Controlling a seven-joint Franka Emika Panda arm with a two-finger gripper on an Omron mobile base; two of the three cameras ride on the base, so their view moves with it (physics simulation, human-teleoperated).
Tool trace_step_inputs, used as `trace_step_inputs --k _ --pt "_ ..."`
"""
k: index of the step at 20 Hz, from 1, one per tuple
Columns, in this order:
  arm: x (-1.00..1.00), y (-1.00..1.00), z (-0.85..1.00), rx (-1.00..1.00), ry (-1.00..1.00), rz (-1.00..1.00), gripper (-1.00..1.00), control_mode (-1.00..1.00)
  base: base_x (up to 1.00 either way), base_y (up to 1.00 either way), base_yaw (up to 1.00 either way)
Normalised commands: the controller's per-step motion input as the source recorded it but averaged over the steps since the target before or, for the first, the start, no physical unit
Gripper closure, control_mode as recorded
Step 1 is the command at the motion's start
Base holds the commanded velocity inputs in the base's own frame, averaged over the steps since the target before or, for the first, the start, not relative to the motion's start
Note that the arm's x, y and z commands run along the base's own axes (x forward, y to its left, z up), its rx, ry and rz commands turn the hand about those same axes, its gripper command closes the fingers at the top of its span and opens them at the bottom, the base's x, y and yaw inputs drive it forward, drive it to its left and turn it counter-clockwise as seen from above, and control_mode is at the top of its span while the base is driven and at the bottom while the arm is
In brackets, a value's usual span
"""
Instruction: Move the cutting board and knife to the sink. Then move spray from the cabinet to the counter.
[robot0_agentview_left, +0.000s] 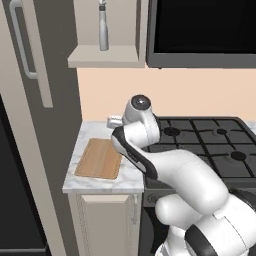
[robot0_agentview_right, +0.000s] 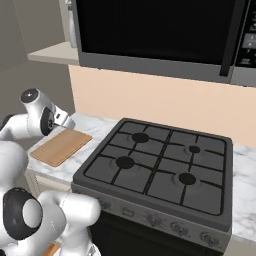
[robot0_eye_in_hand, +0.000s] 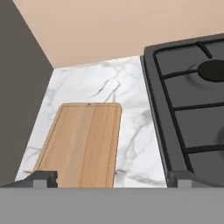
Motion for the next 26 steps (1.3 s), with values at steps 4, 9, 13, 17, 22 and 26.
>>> trace_step_inputs --k 4,9,13,17,22,26 --pt "0.32 0.0 0.0 -0.04 0.14 0.03 -1.0 -1.0 0.0 0.0 0.0" --pt "0.35 0.0 -0.14 0.0 0.08 0.01 -1.0 -1.0 0.0 0.0 0.0" --pt "0.44 0.02 -0.3 0.0 0.03 0.02 -1.0 -1.0 0.0 0.0 0.0" --pt "0.51 0.01 -0.34 0.0 0.02 0.02 -1.0 -1.0 0.0 0.0 0.0" --pt "0.42 0.01 -0.45 0.04 0.0 0.02 -1.0 -1.0 0.0 0.0 0.0" --pt "0.34 0.0 -0.32 0.06 0.0 0.02 -1.0 -1.0 0.0 0.0 0.0"
